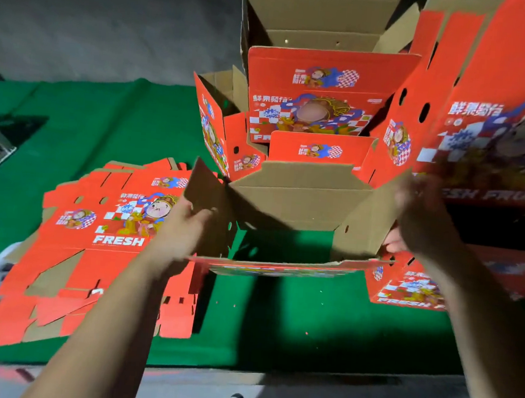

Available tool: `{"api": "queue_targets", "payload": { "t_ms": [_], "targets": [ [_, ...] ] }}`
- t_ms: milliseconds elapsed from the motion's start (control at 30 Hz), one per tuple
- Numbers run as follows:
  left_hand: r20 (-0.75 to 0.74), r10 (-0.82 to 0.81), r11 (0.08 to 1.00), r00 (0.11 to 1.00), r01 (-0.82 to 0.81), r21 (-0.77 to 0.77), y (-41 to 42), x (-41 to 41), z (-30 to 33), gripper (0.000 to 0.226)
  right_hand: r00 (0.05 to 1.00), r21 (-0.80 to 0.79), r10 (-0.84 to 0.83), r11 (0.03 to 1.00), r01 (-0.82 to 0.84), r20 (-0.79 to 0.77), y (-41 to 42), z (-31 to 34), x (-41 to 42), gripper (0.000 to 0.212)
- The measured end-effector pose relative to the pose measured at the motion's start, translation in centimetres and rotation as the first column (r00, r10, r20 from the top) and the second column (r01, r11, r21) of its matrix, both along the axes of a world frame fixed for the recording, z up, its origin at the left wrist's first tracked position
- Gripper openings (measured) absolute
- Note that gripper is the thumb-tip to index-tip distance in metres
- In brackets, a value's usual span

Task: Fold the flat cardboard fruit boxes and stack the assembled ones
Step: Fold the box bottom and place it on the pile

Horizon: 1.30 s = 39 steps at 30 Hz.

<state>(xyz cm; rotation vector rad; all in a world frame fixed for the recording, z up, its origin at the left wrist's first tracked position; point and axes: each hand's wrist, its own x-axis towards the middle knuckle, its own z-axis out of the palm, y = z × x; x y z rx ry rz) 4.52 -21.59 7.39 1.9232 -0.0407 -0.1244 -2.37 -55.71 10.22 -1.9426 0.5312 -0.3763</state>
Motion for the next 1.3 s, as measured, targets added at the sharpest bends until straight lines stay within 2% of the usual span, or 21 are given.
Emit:
{"api": "queue_targets", "payload": {
  "t_ms": [33, 67, 133, 200, 267, 333, 400, 467, 533, 633, 700, 767, 800, 867, 933, 1000, 1033, 1100, 1167, 1200, 1300],
  "targets": [
    [-0.079, 0.128, 0.99, 0.989, -0.132, -0.053, -0.1, 0.6, 0.2, 0.012, 0.999, -0.058, -0.013, 0.998, 0.016, 0.041, 0.2, -0.4, -0.3, 0.025],
    [-0.121, 0.184, 0.98, 0.975, -0.192, -0.058, 0.0, 1.3, 0.4, 0.011, 0.997, -0.102, 0.008, 0.995, 0.0, 0.073, 0.5, -1.0, -0.8, 0.026],
    [-0.136, 0.193, 0.969, 0.972, -0.21, -0.127, 0.3, 2.7, 0.6, 0.017, 0.988, -0.151, 0.108, 0.984, -0.091, 0.113, 0.9, -2.5, -2.2, 0.042],
    [-0.14, 0.229, 0.952, 0.963, -0.252, -0.172, 0.3, 3.6, 1.1, 0.026, 0.958, -0.268, 0.256, 0.939, -0.214, 0.129, 0.9, -3.5, -3.0, 0.037],
    [-0.14, 0.297, 0.928, 0.944, -0.32, -0.192, 0.5, 4.2, 1.1, 0.027, 0.918, -0.425, 0.388, 0.846, -0.321, 0.078, 0.6, -4.4, -2.9, 0.033],
    [-0.171, 0.362, 0.882, 0.917, -0.396, -0.254, 1.0, 4.8, 0.7, 0.024, 0.894, -0.374, 0.447, 0.823, -0.428, -0.039, 0.8, -4.1, -2.4, 0.043],
    [-0.28, 0.343, 0.804, 0.897, -0.434, -0.406, 1.3, 5.2, 0.3, 0.023, 0.848, -0.348, 0.479, 0.774, -0.529, -0.226, 0.7, -3.7, -1.7, 0.04],
    [-0.255, 0.34, 0.752, 0.905, -0.424, -0.505, 1.0, 5.3, -0.3, 0.03, 0.772, -0.333, 0.47, 0.712, -0.618, -0.428, 0.5, -3.6, -1.3, 0.049],
    [-0.135, 0.434, 0.747, 0.891, -0.439, -0.5, 0.6, 5.2, -0.8, 0.054, 0.81, -0.313, 0.418, 0.77, -0.556, -0.411, 1.4, -3.7, -0.8, 0.055],
    [-0.01, 0.484, 0.721, 0.875, -0.405, -0.562, 0.0, 5.0, -1.0, 0.057, 0.977, -0.324, 0.195, 0.922, -0.214, -0.09, 3.9, -5.0, 0.5, 0.068],
    [-0.015, 0.517, 0.679, 0.856, -0.421, -0.601, -0.3, 5.5, -1.2, 0.06, 0.997, -0.281, 0.071, 0.956, -0.08, -0.039, 5.4, -5.7, 1.5, 0.058],
    [0.021, 0.526, 0.688, 0.85, -0.411, -0.598, 0.0, 5.7, -1.3, 0.069, 0.998, -0.273, 0.009, 0.962, -0.024, -0.054, 6.6, -6.3, 2.2, 0.047],
    [0.114, 0.503, 0.747, 0.856, -0.365, -0.555, 0.3, 5.7, -1.5, 0.07, 0.998, -0.247, 0.009, 0.969, -0.023, -0.059, 7.2, -6.3, 2.4, 0.053],
    [0.354, 0.382, 0.901, 0.854, -0.259, -0.348, 0.6, 5.3, -1.6, 0.066, 0.995, -0.22, 0.01, 0.975, -0.031, -0.096, 7.8, -5.9, 2.6, 0.088],
    [0.538, 0.181, 0.983, 0.823, -0.158, -0.089, 0.3, 5.0, -1.9, 0.059, 0.984, -0.399, -0.036, 0.916, -0.036, -0.173, 7.8, -5.1, 2.8, 0.105],
    [0.636, -0.071, 0.985, 0.769, -0.046, 0.166, -0.3, 4.8, -2.1, 0.044, 0.966, -0.686, -0.167, 0.727, -0.015, -0.198, 8.1, -4.4, 2.9, 0.109],
    [0.649, -0.176, 0.962, 0.74, -0.01, 0.272, -0.7, 4.6, -2.2, 0.038, 0.966, -0.789, -0.208, 0.614, 0.01, -0.15, 8.7, -4.0, 3.0, 0.11],
    [0.632, -0.311, 0.915, 0.71, 0.043, 0.402, -1.0, 4.4, -2.6, 0.044, 0.998, -0.85, -0.062, 0.525, 0.046, 0.016, 10.7, -3.7, 3.4, 0.098],
    [0.61, -0.343, 0.896, 0.714, 0.055, 0.44, -1.1, 4.4, -2.4, 0.048, 0.969, -0.843, 0.242, 0.531, -0.082, 0.058, 11.9, -4.0, 4.6, 0.072],
    [0.614, -0.34, 0.898, 0.712, 0.052, 0.437, -0.9, 4.4, -2.4, 0.046, 0.944, -0.802, 0.329, 0.559, -0.211, -0.019, 12.0, -3.8, 5.7, 0.068],
    [0.592, -0.367, 0.897, 0.717, 0.105, 0.429, -0.4, 4.6, -2.1, 0.036, 0.875, -0.559, 0.323, 0.677, -0.48, -0.361, 11.6, -3.5, 8.6, 0.09]
  ]
}}
